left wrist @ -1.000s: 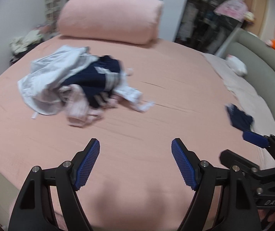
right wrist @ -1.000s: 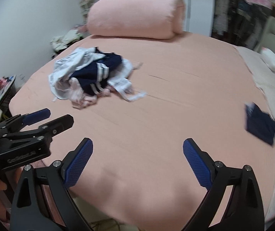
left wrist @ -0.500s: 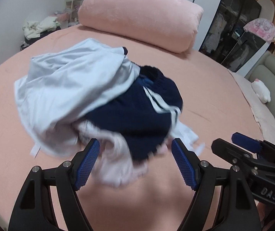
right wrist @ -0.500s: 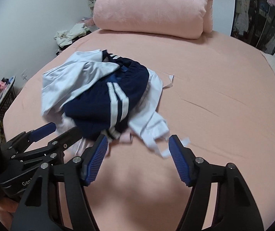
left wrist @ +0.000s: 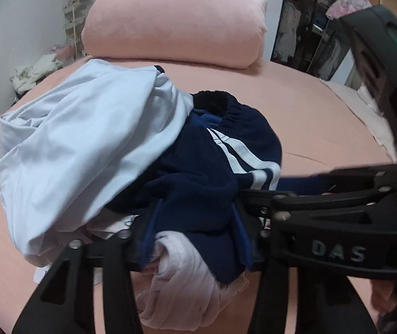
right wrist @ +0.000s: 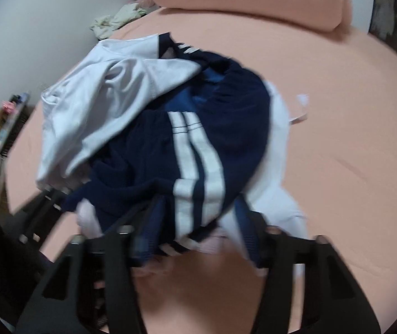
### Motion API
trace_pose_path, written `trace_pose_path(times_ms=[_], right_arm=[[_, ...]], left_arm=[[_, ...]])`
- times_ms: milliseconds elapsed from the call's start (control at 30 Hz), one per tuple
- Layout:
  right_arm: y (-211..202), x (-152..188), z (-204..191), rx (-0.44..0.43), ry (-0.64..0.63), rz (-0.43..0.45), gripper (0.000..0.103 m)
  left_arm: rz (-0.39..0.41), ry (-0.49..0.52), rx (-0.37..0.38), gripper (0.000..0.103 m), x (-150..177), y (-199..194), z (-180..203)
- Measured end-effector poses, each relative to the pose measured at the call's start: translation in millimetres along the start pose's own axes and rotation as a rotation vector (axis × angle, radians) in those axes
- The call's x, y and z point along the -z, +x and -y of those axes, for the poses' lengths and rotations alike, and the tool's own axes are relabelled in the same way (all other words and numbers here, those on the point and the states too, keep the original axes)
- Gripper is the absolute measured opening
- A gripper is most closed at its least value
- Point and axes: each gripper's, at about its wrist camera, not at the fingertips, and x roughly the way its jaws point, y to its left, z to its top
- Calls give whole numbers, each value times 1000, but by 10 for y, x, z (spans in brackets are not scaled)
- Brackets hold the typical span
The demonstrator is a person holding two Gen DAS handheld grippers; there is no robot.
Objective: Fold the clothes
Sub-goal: 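Grasp the navy striped shorts waistband with both grippers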
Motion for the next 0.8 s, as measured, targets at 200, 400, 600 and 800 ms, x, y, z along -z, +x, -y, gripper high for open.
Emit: trace_pose_path(times_ms=[200, 400, 600, 800], right_arm=[[-307, 75, -152, 20, -64, 87, 5], [-621, 165, -143, 41, -76, 112, 3], [-910, 401, -94, 39, -55, 137, 1], [-1109, 571, -91, -7, -39, 146, 1]], left_arm=[[27, 16, 21, 18, -135, -124, 36], [31, 34, 38, 13, -138, -245, 147], [22, 35, 62, 9, 8, -496, 221], [2, -17, 96, 6, 148, -556, 76]])
